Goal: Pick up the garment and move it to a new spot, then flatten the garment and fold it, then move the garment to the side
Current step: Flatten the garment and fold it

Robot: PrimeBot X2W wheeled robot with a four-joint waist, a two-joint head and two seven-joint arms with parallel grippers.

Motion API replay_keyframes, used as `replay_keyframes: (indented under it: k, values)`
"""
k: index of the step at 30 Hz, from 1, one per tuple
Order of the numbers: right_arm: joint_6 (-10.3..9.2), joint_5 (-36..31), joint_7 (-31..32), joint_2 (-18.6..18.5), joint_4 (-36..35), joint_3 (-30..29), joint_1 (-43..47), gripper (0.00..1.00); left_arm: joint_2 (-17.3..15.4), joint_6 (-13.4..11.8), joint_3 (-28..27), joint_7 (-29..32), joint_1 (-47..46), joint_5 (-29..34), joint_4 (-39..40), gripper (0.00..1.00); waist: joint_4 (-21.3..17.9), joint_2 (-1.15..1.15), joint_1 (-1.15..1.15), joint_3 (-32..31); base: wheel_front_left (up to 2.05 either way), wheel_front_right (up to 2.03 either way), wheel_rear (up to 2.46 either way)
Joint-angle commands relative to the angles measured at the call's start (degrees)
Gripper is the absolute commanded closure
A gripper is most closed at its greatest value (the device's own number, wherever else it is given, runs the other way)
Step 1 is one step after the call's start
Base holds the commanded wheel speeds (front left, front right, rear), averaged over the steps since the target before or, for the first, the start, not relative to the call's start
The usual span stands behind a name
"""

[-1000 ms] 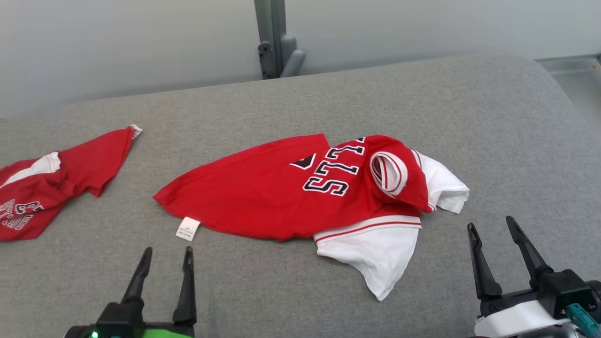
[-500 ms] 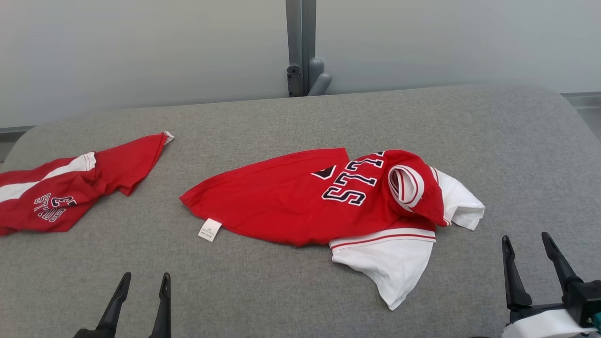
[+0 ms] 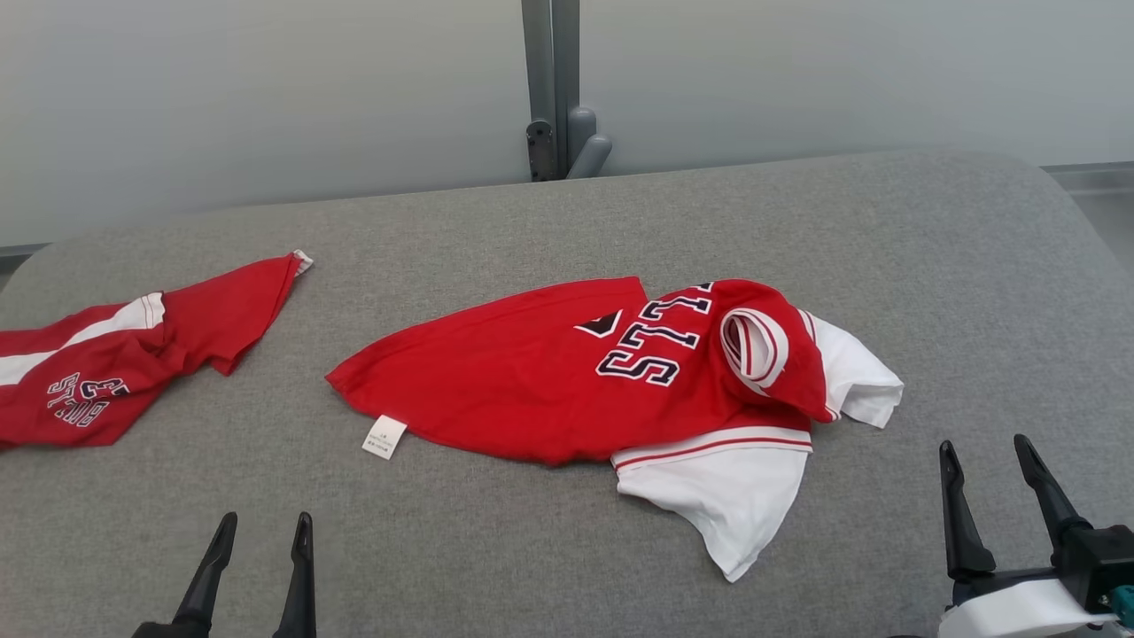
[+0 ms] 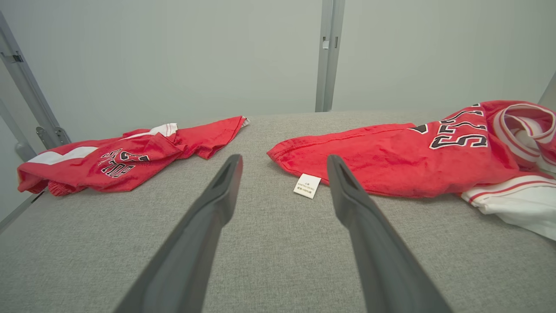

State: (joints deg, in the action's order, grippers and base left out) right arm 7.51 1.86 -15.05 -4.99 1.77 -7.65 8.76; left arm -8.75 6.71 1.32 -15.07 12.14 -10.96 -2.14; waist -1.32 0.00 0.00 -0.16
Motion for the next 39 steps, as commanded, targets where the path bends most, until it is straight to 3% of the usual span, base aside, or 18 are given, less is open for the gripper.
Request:
replay_keyframes:
  k: [1, 9, 15, 21, 26, 34, 36, 37, 39]
  values:
    - [-0.04, 0.19, -0.21, 0.04, -0.29, 0.18, -0.95, 0.0, 0.46, 0.31, -0.34, -0.12, -0.68, 0.39, -0.12, 0.0, -0.31, 0.0, 0.0, 0.41, 0.0, 0.0, 0.0]
    - [-0.04, 1.61, -0.21, -0.33, -2.44, 3.71, -5.65, 0.0, -0.9, 0.79, 4.66, -0.07, -12.93, 0.66, -5.62, 0.0, -2.25, 0.0, 0.0, 7.21, 0.0, 0.0, 0.0]
    - [-0.04, 2.78, -0.21, -0.48, -3.99, 6.48, -9.85, 0.0, -4.92, 0.72, 11.01, 4.92, -29.77, 0.32, -19.59, 0.0, -4.99, 0.0, 0.0, 14.18, 0.0, 0.0, 0.0]
    - [-0.04, 3.52, -0.21, -0.02, -4.45, 7.82, -11.74, 0.0, -9.98, 0.69, 13.1, 9.47, -41.88, 0.42, -32.86, 0.0, -8.46, 0.0, 0.0, 17.96, 0.0, 0.0, 0.0]
    - [-0.04, 3.74, -0.21, 0.59, -3.9, 7.92, -11.63, 0.0, -12.74, 0.69, 17.99, 12.67, -44.96, -4.57, -39.24, 0.0, -10.04, 0.0, 0.0, 18.42, 0.0, 0.0, 0.0]
    - [-0.04, 3.64, -0.21, 1.2, -3.45, 7.31, -10.73, 0.0, -14.61, 0.69, 20.72, 14.79, -44.1, -10.43, -43.46, 0.0, -9.65, 0.0, 0.0, 16.99, 0.0, 0.0, 0.0]
    - [-0.04, 3.58, -0.21, 1.28, -3.43, 7.2, -10.48, 0.0, -14.27, 0.69, 21.03, 15.55, -43.23, -11.75, -44.23, 0.56, -9.04, 0.0, 0.0, 16.51, 0.0, 0.0, 0.0]
    - [-0.04, 3.61, -0.21, 1.33, -3.36, 7.2, -10.42, 0.0, -13.95, 0.69, 21.55, 16.14, -42.68, -12.61, -44.2, 1.0, -8.72, 0.0, 0.0, 16.28, 0.0, 0.0, 0.0]
    - [-0.04, 3.61, -0.21, 1.41, -3.24, 7.28, -10.21, 0.0, -13.65, 0.69, 22.29, 16.52, -41.61, -14.9, -42.35, 1.0, -7.7, 0.0, 0.0, 15.56, 0.0, 0.0, 0.0]
